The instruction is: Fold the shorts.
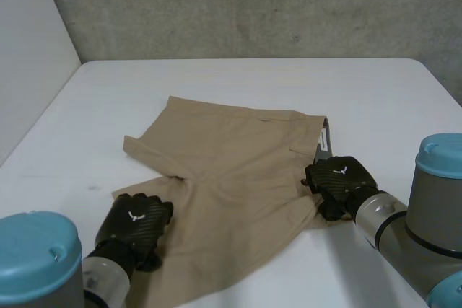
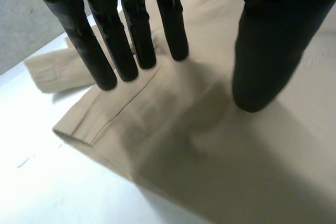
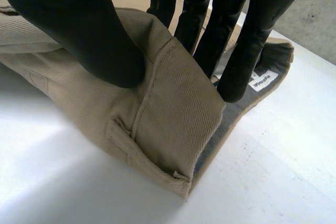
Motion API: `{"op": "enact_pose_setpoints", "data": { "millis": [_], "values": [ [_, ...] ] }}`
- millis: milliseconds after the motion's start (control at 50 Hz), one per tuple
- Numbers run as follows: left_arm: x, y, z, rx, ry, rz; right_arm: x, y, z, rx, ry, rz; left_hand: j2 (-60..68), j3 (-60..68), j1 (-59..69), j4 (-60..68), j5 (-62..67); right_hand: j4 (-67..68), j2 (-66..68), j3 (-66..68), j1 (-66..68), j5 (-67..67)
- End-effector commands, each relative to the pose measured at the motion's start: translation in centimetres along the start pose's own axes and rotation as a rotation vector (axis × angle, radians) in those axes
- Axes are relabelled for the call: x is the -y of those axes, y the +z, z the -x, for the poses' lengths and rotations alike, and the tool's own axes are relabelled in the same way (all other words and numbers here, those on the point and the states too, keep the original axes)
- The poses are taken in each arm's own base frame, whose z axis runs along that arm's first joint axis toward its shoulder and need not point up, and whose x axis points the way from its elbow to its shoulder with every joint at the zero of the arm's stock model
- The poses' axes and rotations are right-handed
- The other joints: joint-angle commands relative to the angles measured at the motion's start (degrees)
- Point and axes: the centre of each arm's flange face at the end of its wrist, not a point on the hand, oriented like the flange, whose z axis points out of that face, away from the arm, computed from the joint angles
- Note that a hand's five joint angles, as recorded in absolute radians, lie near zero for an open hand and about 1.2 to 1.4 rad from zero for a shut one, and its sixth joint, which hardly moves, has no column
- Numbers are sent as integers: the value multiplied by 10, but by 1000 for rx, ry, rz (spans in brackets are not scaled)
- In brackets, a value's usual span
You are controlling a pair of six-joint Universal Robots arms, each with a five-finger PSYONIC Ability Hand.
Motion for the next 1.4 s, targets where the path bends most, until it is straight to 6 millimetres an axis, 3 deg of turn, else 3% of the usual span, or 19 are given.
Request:
{"op": "enact_pose_setpoints", "data": {
  "millis": [20,220,340,400,540,880,1060,1180,1400],
  "values": [
    [13,-24,-2,-29,15,-37,0,0,-1,-5,1,-3,-25,-33,-8,-30,-31,115,127,123,243,131],
    [-1,-52,-10,-110,68,83,-1,0,-2,-7,-1,-2,79,71,96,74,74,115,127,123,243,131],
    [-18,-62,-18,-153,104,159,-1,0,-2,-8,-2,-1,67,60,85,63,62,115,127,123,243,131],
    [-21,-57,-20,-149,102,152,-1,0,-1,-6,-5,1,-26,-34,-9,-31,-32,115,127,123,243,131],
    [-18,-50,-21,-138,89,117,-3,-1,1,0,-9,4,-79,-87,-62,-84,-84,115,127,123,243,131],
    [-21,-31,-29,-139,98,121,-5,-4,2,4,-11,9,-29,-36,-11,-33,-34,115,127,123,243,131],
    [-23,-20,-32,-132,100,104,-4,-5,2,3,-13,6,70,63,88,66,65,115,127,123,243,131],
    [-26,-17,-33,-133,103,105,-4,-5,2,3,-13,6,126,118,143,121,121,115,127,123,243,131],
    [-27,-17,-34,-133,104,110,-4,-5,2,3,-13,6,116,108,133,111,111,115,127,123,243,131]
  ]
}}
